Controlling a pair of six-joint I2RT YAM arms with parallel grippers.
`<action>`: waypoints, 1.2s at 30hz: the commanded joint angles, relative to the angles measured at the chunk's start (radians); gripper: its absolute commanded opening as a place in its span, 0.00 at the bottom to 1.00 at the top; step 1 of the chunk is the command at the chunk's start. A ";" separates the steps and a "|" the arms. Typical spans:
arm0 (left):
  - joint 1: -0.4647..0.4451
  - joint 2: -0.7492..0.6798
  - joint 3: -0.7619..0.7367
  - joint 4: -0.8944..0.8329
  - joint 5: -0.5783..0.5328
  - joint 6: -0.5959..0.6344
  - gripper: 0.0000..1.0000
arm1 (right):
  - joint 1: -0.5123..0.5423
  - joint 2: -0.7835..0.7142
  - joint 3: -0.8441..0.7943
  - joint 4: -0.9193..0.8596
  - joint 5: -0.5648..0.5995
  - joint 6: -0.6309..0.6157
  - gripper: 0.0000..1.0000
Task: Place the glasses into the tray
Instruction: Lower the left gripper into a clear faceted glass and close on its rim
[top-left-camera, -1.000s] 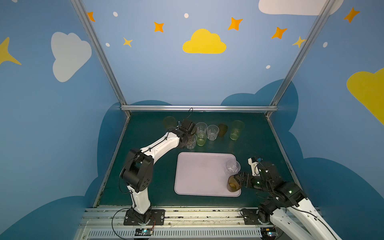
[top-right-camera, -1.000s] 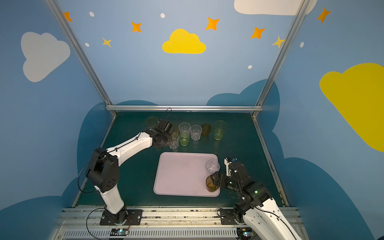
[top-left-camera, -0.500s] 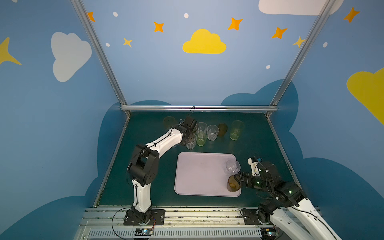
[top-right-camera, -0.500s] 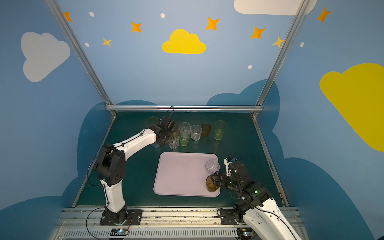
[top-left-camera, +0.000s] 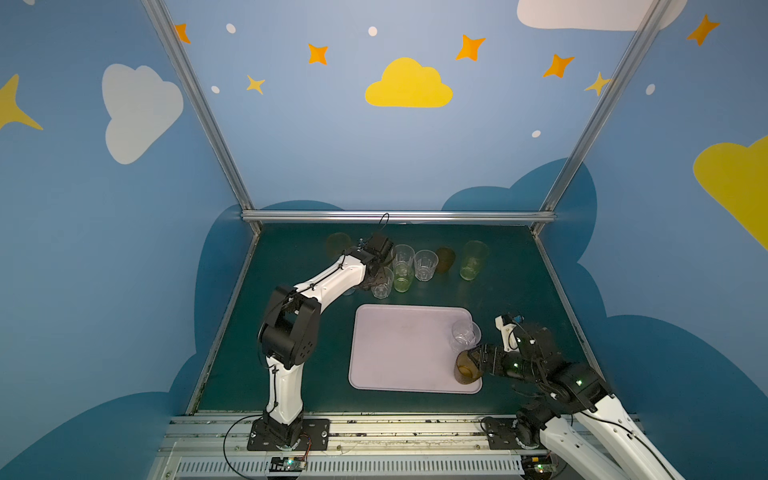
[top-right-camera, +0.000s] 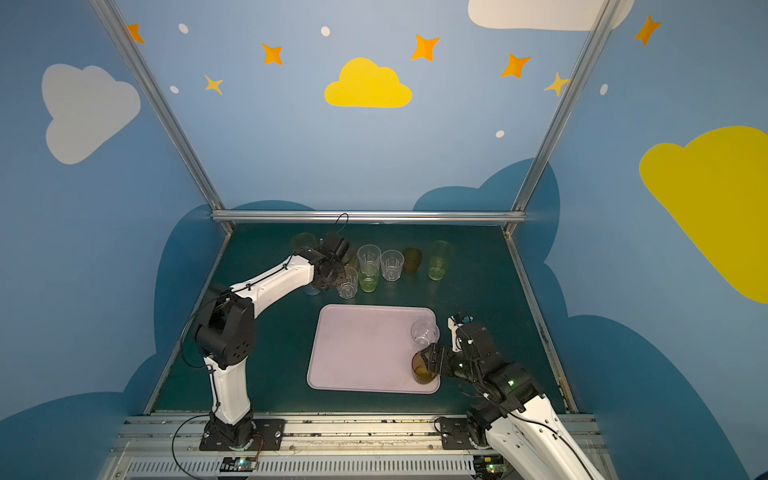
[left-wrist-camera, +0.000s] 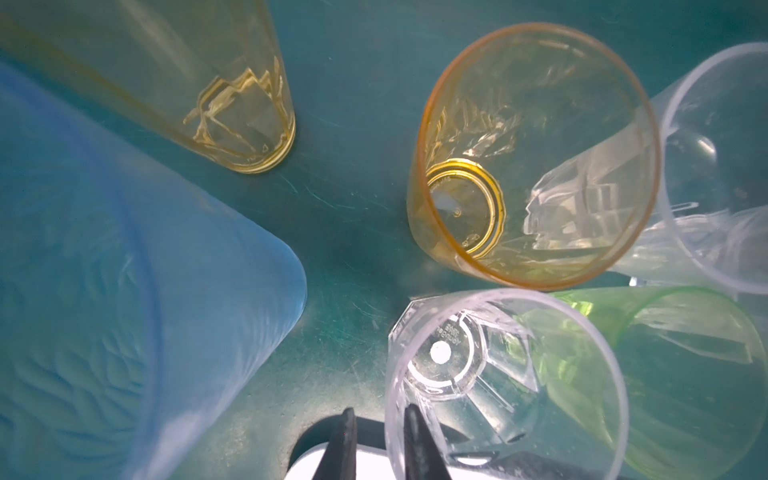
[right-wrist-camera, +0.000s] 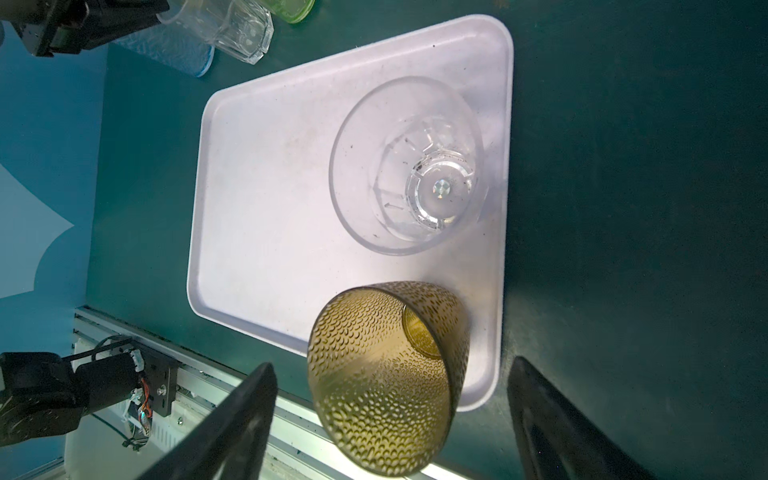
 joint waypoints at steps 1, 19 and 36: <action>0.005 0.019 0.027 -0.042 -0.029 0.019 0.22 | -0.005 -0.004 -0.010 0.009 0.015 -0.007 0.86; 0.005 0.057 0.060 -0.055 -0.010 0.023 0.12 | -0.008 -0.029 -0.013 0.008 0.025 0.003 0.86; 0.005 0.039 0.066 -0.080 -0.028 0.034 0.04 | -0.010 -0.033 -0.016 0.009 0.025 0.010 0.86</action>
